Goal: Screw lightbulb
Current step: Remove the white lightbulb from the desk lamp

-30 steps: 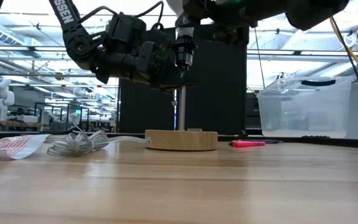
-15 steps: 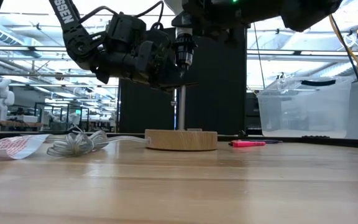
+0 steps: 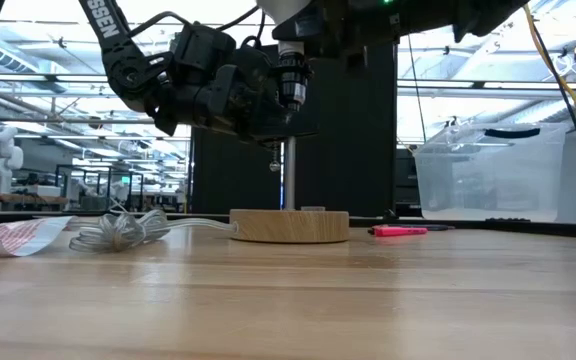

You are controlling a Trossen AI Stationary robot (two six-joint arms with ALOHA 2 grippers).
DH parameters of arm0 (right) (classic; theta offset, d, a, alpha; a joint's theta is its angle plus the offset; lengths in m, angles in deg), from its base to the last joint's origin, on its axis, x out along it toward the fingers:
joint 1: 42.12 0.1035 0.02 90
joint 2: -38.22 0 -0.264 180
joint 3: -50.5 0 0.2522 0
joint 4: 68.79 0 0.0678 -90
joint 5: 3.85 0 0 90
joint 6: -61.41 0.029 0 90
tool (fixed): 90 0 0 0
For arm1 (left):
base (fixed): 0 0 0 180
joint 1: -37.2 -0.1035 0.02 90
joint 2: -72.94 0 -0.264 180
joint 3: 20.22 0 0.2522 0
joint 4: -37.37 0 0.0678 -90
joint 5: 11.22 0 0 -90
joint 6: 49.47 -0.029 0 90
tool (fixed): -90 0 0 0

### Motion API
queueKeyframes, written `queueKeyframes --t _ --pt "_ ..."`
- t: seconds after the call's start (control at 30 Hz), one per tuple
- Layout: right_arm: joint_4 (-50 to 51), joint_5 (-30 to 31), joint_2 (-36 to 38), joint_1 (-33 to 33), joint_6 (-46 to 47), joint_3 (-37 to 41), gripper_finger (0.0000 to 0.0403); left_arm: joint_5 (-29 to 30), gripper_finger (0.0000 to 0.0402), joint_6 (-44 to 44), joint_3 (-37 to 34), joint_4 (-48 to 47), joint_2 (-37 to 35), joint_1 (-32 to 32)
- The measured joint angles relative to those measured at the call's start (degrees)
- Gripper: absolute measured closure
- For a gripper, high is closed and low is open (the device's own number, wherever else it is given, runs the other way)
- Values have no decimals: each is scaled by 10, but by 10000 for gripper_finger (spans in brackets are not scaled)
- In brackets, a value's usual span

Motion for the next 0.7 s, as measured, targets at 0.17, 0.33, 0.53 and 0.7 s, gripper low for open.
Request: queueKeyframes --t 0.17,0.33,0.53,0.7 --pt "18 -136 2 -39 -8 -1 244 -27 373 -7 0 -3 0 0" --pt "26 -224 -2 -63 -13 -1 230 -33 373 -3 0 -5 0 1" --pt "19 -221 -1 -56 -16 -1 226 -33 373 -3 0 -5 0 1" --pt "21 -196 2 -35 -11 -1 221 -37 373 -3 0 -5 0 3"
